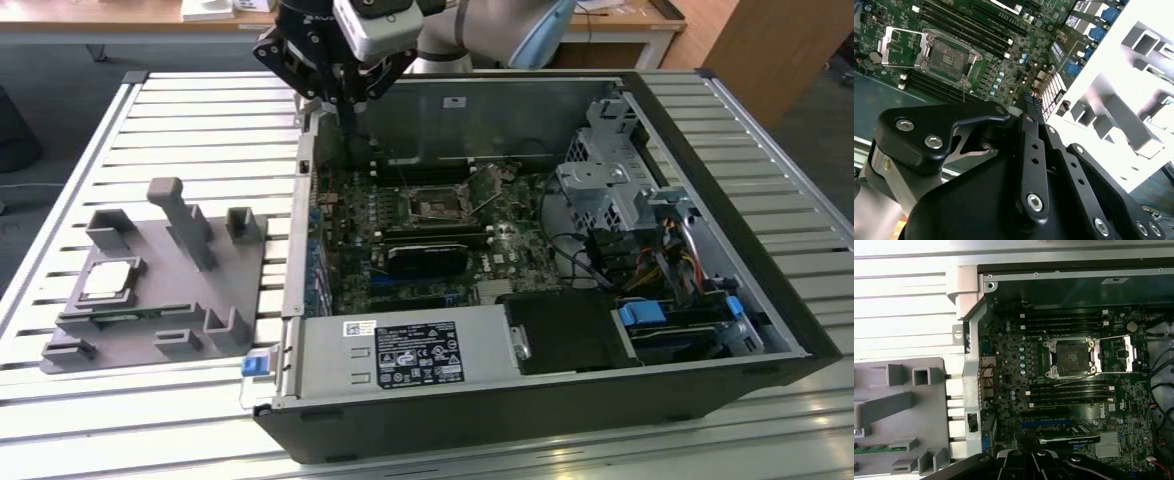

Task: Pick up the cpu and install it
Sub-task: 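Reach for the cpu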

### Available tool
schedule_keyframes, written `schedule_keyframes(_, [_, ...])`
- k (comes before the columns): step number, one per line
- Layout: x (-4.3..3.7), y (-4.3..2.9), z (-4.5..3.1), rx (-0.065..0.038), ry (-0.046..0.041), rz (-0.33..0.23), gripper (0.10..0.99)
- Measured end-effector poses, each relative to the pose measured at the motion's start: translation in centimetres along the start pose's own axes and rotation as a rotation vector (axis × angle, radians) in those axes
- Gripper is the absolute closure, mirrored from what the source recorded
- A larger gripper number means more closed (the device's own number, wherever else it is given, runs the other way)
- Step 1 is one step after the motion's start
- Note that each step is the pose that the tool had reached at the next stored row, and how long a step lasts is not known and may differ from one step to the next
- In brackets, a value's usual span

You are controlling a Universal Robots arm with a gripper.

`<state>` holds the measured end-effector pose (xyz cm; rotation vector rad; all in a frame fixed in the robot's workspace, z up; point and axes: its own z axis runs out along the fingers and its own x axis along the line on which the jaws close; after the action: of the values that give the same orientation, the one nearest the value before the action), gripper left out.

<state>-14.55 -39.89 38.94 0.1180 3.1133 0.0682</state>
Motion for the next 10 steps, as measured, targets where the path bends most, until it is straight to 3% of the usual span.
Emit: schedule_keyframes(10, [0.58, -0.04, 0.04, 0.000, 0.0000, 0.000, 0.980])
